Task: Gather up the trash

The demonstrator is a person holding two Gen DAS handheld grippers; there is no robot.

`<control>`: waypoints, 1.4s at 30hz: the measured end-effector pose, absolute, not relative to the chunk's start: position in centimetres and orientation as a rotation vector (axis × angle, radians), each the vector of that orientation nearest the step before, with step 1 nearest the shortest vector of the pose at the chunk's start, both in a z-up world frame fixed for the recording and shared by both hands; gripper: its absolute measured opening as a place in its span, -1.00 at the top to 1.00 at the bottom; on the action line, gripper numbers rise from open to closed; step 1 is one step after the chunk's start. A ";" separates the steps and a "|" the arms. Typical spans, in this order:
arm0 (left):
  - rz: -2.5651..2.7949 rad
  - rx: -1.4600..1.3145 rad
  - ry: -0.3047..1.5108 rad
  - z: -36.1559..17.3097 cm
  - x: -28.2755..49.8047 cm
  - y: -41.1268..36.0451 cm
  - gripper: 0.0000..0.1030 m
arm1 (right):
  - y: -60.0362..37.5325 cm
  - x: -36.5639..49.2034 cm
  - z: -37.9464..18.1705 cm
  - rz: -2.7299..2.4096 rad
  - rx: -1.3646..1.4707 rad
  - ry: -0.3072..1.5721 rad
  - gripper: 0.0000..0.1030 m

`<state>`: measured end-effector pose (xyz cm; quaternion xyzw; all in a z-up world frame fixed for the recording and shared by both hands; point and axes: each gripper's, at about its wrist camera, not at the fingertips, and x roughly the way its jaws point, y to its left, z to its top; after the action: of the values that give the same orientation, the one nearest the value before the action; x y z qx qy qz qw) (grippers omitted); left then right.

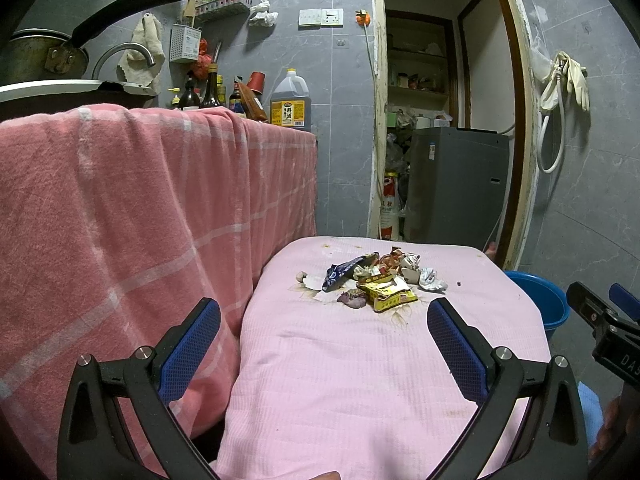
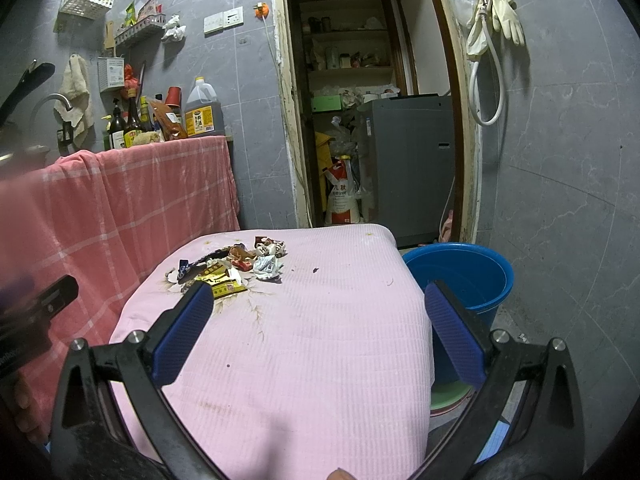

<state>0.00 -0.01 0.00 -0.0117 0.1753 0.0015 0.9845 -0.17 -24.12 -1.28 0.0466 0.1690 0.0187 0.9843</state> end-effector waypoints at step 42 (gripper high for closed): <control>0.003 -0.025 0.354 -0.4 0.4 0.1 -0.97 | -24.2 -0.1 -1.4 0.037 0.097 0.342 -1.00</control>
<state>0.38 0.11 -0.36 -0.0125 0.1762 0.0015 0.9843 -0.13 -24.22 -1.39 0.0480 0.1702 0.0184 0.9841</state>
